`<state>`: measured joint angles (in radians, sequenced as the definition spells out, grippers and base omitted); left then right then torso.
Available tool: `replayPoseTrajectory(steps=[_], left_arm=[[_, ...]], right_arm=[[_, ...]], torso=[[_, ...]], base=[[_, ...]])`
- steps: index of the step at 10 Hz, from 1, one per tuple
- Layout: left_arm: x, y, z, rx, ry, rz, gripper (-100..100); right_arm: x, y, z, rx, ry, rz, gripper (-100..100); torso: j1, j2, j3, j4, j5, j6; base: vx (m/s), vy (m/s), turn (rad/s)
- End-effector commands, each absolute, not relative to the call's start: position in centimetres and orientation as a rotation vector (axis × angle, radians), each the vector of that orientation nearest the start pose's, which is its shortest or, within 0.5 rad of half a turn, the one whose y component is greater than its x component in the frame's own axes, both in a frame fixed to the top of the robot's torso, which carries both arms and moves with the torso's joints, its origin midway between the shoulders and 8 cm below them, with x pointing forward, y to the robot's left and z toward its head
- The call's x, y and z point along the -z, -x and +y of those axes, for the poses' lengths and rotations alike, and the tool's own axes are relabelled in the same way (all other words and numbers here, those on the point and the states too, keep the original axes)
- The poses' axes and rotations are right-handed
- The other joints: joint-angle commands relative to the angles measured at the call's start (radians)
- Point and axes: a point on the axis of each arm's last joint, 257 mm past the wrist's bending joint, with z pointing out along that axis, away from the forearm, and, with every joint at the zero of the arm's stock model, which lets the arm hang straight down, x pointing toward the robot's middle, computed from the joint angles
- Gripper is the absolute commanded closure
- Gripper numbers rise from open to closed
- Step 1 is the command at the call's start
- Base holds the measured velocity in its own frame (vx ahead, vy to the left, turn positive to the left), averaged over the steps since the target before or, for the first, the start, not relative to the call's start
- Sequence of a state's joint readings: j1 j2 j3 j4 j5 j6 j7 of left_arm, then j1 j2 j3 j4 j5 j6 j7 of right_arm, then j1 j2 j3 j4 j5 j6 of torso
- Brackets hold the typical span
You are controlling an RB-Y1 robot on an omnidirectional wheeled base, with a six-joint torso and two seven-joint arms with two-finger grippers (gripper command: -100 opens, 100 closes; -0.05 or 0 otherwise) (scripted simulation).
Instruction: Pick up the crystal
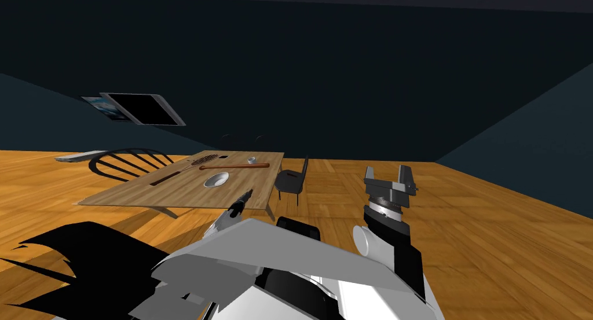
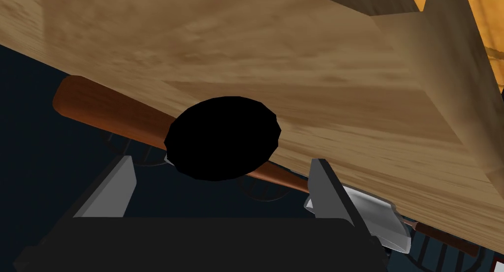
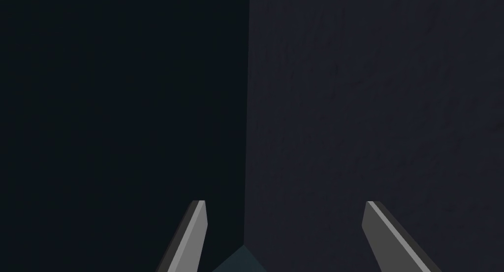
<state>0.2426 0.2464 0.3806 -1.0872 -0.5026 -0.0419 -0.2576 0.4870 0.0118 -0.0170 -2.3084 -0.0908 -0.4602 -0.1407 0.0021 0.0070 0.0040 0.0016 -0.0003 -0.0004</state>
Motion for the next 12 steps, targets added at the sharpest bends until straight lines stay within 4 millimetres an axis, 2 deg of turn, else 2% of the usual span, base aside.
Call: replayPoseTrajectory(steps=[1, 4, 9, 11, 12], left_arm=[[48.0, -30.8, 54.9, -0.087, 1.055, 1.831, -100], [48.4, -32.3, 55.2, -0.108, 1.08, 1.824, -100], [48.5, -35.2, 54.6, -0.103, 1.102, 1.813, -100], [49.5, -36.3, 54.0, -0.109, 1.134, 1.826, -100], [48.9, -37.6, 53.6, -0.092, 1.126, 1.815, -100]], right_arm=[[-3.4, -34.3, -29.5, -1.479, -0.769, 0.5, 0], [-3.4, -34.3, -29.5, -1.479, -0.769, 0.5, 0], [-3.4, -34.3, -29.5, -1.479, -0.769, 0.5, 0], [-3.4, -34.3, -29.5, -1.479, -0.769, 0.5, 0], [-3.4, -34.3, -29.5, -1.479, -0.769, 0.5, 0]], torso=[[0.0, 0.0, 0.0, 0.0, 0.0, 0.0], [0.0, -0.001, 0.0, 0.0, 0.0, 0.0], [0.0, 0.0, 0.0, 0.0, 0.0, 0.0], [0.0, 0.0, 0.0, 0.0, 0.0, 0.0], [0.001, 0.001, 0.0, 0.0, 0.001, 0.0]], base=[[-0.066, 0.02, -0.035], [-0.074, 0.019, -0.06], [-0.072, 0.02, -0.051], [-0.102, 0.03, -0.102], [-0.09, 0.019, -0.035]])
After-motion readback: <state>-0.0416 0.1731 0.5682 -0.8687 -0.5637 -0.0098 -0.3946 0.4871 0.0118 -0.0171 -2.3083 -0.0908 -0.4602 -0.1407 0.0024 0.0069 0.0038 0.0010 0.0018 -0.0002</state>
